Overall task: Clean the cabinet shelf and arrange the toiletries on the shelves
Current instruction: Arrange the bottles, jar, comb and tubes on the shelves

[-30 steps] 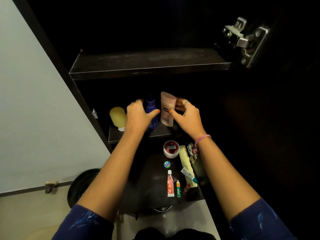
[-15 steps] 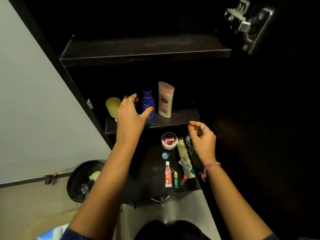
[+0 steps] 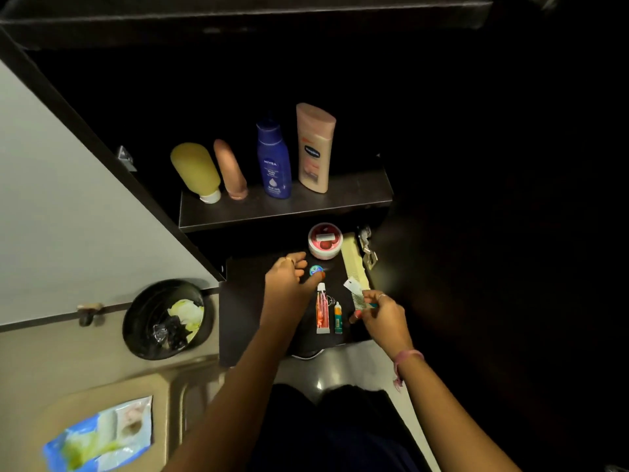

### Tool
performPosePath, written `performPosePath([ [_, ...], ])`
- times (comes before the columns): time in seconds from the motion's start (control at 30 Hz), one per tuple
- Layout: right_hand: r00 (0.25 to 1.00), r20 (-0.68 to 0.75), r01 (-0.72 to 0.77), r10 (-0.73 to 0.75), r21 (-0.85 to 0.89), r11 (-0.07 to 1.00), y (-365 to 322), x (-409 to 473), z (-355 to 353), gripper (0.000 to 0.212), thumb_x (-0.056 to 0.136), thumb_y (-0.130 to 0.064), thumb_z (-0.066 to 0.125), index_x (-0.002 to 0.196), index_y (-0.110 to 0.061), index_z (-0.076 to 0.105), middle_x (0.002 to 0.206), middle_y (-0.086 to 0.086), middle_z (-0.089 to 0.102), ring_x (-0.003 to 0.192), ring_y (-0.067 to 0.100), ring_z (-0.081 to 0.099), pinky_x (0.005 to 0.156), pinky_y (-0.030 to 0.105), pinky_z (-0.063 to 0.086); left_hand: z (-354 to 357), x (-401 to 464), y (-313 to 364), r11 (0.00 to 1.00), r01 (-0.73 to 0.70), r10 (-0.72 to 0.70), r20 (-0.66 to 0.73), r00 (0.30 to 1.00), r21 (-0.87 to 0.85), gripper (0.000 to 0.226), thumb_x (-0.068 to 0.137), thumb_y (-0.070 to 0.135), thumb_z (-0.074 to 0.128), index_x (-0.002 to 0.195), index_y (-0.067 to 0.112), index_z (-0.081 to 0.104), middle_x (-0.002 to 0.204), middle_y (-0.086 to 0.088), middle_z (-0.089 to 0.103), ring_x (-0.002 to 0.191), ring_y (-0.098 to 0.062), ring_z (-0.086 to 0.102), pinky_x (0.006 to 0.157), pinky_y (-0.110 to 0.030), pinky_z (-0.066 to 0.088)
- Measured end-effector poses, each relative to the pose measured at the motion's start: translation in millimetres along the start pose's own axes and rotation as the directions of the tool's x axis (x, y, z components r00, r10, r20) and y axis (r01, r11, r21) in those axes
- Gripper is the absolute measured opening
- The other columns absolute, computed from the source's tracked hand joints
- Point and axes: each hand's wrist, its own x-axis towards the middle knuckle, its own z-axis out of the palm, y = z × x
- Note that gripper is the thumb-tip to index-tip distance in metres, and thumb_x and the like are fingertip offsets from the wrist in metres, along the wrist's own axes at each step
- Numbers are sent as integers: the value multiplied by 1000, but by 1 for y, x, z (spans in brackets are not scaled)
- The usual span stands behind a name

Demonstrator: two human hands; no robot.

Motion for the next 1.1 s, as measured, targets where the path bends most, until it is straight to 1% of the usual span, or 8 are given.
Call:
performPosePath([
  [0.17,997,83,16,-7,-103,995,19,7,17,35,81,-5,66,116,-9,61,114,10,66,107,25,63,98,35,49,42,-2,-33,989,17,-43,174,984,146,24,80,21,70,100,7,67,96,-7,71,89,-19,67,82,-32,53],
  [0.3,995,99,43,-31,-127,991,29,12,28,42,79,-8,71,119,-13,60,111,7,66,103,23,64,96,36,51,64,-4,-52,981,64,-106,230,968,182,27,82,25,68,102,7,69,96,-9,73,87,-21,69,80,-40,55],
  [0.6,997,42,71,-66,-149,986,29,19,27,29,85,-11,64,113,-18,64,115,9,67,104,26,64,95,38,51,71,-4,-50,972,60,-121,265,957,227,24,87,19,63,103,1,67,103,-15,70,92,-26,67,83,-36,53],
  [0.73,984,-90,148,-154,-74,986,-10,4,-3,16,86,-15,62,102,-18,58,100,8,70,91,24,68,83,40,56,62,-5,-48,974,113,-163,255,953,198,22,90,21,57,99,4,68,99,-14,71,90,-27,68,81,-37,54],
  [0.83,940,-229,282,-254,101,954,-66,-15,-41,19,82,-10,67,90,-17,53,77,-4,65,70,8,64,67,22,53,51,-5,-51,968,117,-177,279,944,221,25,93,24,53,96,6,70,99,-12,71,91,-25,67,79,-30,50],
  [0.9,903,-307,374,-301,215,902,-108,-27,-69,21,79,-8,72,86,-17,54,76,-7,63,63,1,60,63,12,48,44,-8,-51,966,77,-151,296,943,249,27,94,23,50,94,5,70,101,-13,70,92,-27,66,81,-31,48],
  [0.97,855,-365,473,-368,261,841,-142,-29,-90,22,78,-8,74,86,-19,56,78,-7,64,66,-3,61,64,8,48,39,-10,-51,967,54,-128,291,948,250,26,94,21,51,94,3,70,101,-16,69,94,-31,65,85,-38,49],
  [1.1,778,-440,580,-449,228,782,-183,0,-101,23,82,-10,69,94,-23,56,84,-3,66,80,7,68,74,16,53,30,-14,-49,974,64,-125,282,951,215,28,93,16,49,78,-4,63,89,-21,67,85,-35,64,81,-40,50],
])
